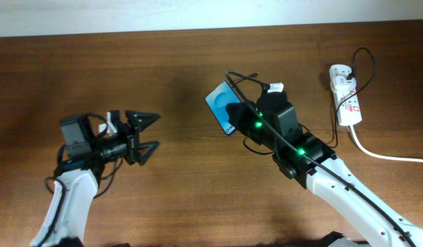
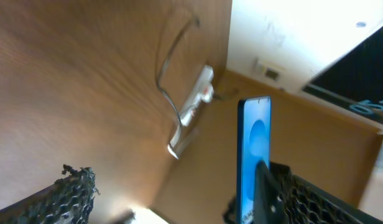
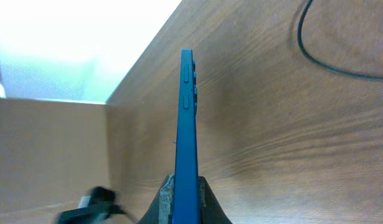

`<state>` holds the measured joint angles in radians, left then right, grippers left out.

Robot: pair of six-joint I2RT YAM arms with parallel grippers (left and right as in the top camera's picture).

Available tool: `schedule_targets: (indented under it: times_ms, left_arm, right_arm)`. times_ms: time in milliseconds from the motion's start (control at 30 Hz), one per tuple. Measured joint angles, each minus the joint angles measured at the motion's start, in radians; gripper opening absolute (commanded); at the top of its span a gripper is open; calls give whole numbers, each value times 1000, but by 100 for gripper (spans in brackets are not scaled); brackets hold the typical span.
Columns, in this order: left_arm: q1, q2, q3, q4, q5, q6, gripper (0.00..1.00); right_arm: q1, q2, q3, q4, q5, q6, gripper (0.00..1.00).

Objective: Plug charger to phone and switch on socket

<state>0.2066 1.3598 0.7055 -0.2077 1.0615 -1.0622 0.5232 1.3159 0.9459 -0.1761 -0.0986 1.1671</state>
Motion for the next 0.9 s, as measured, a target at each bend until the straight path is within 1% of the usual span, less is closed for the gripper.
schedule_targets:
  times_ms: [67,133,167,200,267,300,367,433,500,600,733,800,900]
  left_arm:
    - [-55,40,-2,79,44,-120,99]
    - [-86,40,-5,169,62,-206,100]
    - [-102,40,-4,223,65,-272,97]
    - [-107,40,-4,238,64,-304,94]
    - [-122,40,-5,319,49,-377,87]
    - [-134,40,-4,348,40,-393,85]
    - [-170,40,-3,392,10,-418,73]
    - [-198,40,-3,397,-20,-428,66]
    - [-230,40,-3,399,-45,-435,56]
    - [-257,41,-3,410,-67,-457,56]
    - [-263,41,-3,497,-72,-487,55]
    - [-263,41,-3,505,-75,-498,42]
    - [-263,41,-6,500,-84,-513,36]
  right_arm:
    - [0,8,0,2,0,84,4]
    - [1,26,0,11,-11,119,4]
    - [5,40,0,35,-24,136,4]
    - [12,48,0,58,-27,147,4]
    - [57,53,0,75,-39,209,4]
    - [69,56,0,79,-39,228,4]
    - [101,66,0,99,-50,277,4]
    - [117,68,0,124,-70,309,4]
    - [120,68,0,136,-88,331,4]
    - [120,68,0,136,-118,374,4]
    - [120,68,0,132,-177,401,4]
    - [120,75,0,130,-187,426,4]
    - [119,91,2,155,-193,465,4]
